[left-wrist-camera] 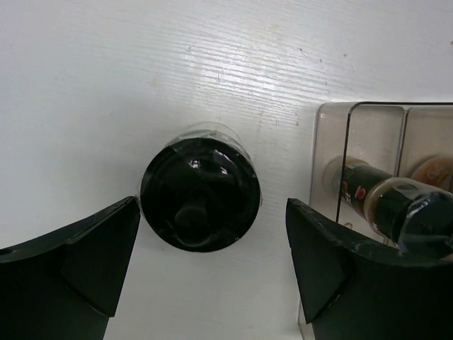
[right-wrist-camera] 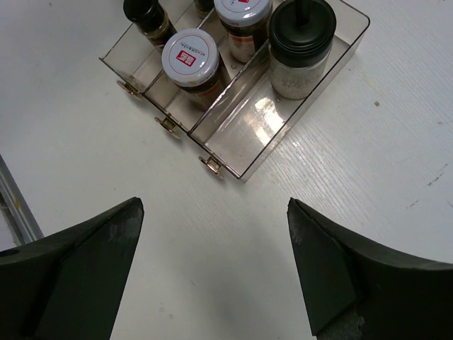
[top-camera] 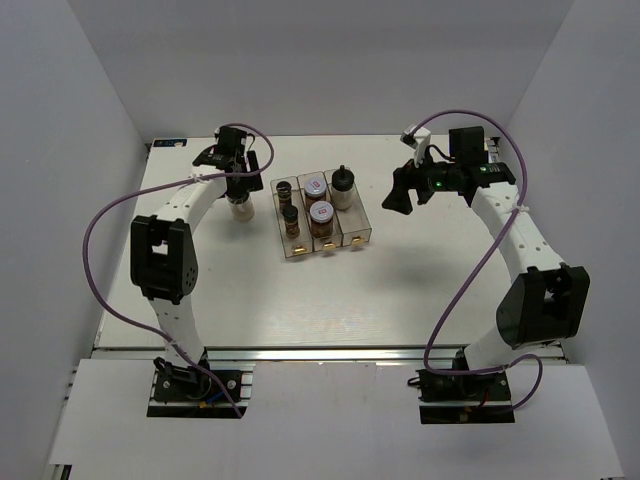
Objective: Organize the condiment bottles
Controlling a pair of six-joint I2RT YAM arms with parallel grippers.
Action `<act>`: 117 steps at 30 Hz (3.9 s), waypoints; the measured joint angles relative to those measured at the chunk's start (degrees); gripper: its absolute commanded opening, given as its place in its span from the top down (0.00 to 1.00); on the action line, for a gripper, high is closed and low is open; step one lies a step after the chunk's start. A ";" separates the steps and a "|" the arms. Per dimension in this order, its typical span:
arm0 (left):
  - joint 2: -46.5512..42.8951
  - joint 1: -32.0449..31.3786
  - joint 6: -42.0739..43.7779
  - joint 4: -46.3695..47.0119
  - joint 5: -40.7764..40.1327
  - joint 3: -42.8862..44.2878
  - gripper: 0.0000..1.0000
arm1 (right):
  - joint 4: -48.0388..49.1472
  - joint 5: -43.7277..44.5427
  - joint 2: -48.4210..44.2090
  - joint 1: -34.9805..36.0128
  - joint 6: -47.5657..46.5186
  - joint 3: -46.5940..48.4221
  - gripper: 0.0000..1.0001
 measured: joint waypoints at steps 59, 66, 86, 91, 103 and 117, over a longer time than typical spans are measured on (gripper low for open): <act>-22.95 -15.67 -7.26 -12.22 10.47 -0.26 1.00 | 2.05 2.34 -2.93 -0.04 4.04 -3.58 0.87; -11.37 -22.62 -7.98 -11.98 11.58 13.22 1.00 | 3.06 3.28 -5.92 -0.90 4.44 -7.19 0.88; 10.84 -26.34 -6.16 -9.25 13.68 26.93 1.00 | 5.97 4.55 -8.94 -3.32 6.25 -12.31 0.88; 11.23 -26.91 -5.01 -8.94 12.96 26.93 1.00 | 6.14 4.55 -8.94 -3.56 6.49 -12.46 0.88; 16.02 -28.79 -1.86 -8.15 9.18 26.93 1.00 | 7.04 4.57 -8.94 -3.67 6.80 -13.07 0.88; 19.30 -29.05 0.11 -7.28 7.91 26.93 0.67 | 7.21 4.57 -8.94 -4.04 6.82 -14.19 0.86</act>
